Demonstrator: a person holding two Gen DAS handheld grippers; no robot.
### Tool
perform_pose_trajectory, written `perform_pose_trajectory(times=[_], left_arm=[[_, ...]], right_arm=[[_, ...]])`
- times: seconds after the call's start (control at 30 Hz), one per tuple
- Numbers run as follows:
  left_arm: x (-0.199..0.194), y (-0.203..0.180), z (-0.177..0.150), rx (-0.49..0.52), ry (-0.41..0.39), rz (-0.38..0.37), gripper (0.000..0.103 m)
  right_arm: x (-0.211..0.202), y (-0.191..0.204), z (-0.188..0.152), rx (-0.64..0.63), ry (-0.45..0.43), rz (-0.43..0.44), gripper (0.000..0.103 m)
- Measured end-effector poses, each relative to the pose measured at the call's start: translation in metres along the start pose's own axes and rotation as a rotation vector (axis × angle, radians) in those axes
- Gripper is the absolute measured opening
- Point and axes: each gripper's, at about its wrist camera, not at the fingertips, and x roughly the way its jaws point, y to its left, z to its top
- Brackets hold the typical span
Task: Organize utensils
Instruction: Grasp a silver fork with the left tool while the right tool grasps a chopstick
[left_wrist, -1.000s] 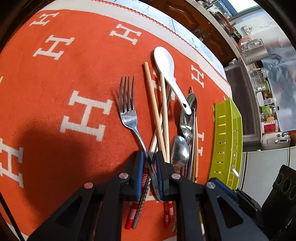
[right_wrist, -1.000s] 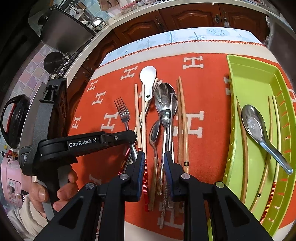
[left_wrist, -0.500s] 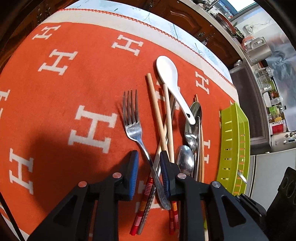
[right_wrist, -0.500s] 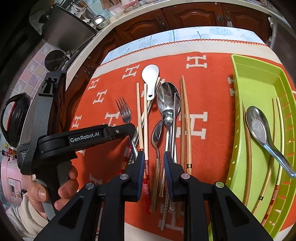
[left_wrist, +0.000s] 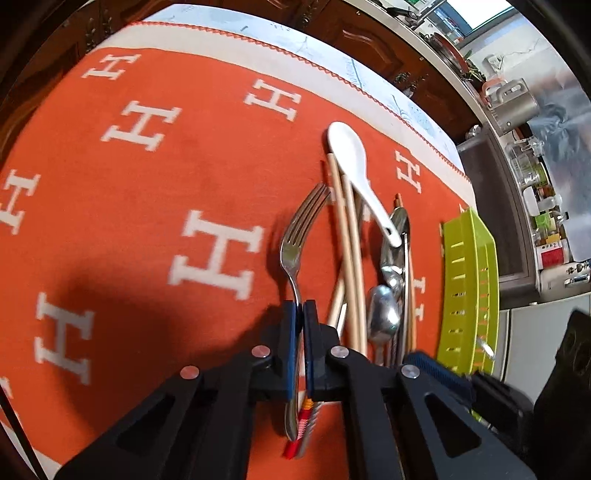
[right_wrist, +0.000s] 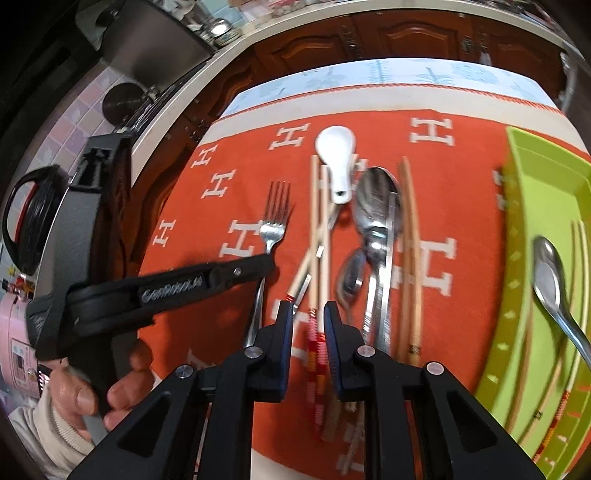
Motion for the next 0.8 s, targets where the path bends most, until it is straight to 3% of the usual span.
perform_pose_trajectory(times=[0.37, 0.6, 0.8], left_arm=[[-0.015, 0.036, -0.011, -0.025, 0.010, 0.030, 0.001], [-0.015, 0.037, -0.013, -0.001, 0.013, 0.054, 0.002], [-0.015, 0.032, -0.014, 0.022, 0.010, 0.074, 0.002]], right_arm=[[0.046, 0.016, 0.010, -0.051, 0.044, -0.103, 0.007], [0.037, 0.020, 0.011, -0.056, -0.004, -0.146, 0.007], [0.035, 0.016, 0.012, -0.063, 0.005, -0.158, 0.007]])
